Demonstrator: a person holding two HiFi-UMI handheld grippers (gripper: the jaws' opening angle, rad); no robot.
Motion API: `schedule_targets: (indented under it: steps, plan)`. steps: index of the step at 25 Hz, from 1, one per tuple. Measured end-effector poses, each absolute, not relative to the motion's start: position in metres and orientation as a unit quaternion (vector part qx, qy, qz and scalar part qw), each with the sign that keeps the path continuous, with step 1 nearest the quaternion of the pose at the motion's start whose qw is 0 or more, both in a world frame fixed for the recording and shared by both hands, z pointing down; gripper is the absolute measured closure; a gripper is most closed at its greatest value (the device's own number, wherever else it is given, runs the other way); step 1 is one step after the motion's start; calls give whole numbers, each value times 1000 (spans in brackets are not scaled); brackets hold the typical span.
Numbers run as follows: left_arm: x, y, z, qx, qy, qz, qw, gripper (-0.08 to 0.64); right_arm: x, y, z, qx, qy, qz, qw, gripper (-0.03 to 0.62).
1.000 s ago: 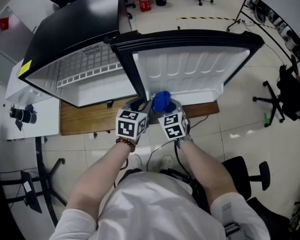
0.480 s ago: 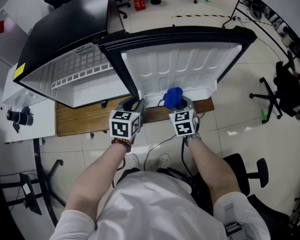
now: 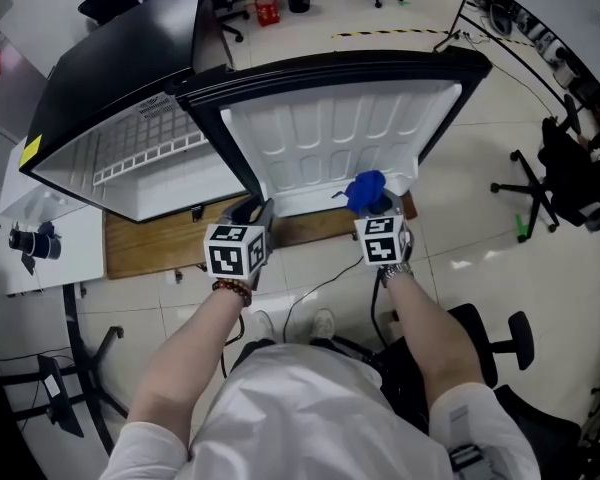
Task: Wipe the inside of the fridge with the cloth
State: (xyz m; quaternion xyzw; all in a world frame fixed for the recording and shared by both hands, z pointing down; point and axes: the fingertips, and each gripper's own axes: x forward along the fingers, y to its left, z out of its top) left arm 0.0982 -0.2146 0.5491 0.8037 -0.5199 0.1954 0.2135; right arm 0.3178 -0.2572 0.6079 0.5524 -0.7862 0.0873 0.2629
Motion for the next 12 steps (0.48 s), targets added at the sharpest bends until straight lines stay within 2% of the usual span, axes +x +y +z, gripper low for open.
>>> schedule_targets:
  steps: [12]
  plan:
    - [107, -190, 550, 807, -517, 186, 217, 471, 367, -267, 603, 597, -750, 90, 272, 526]
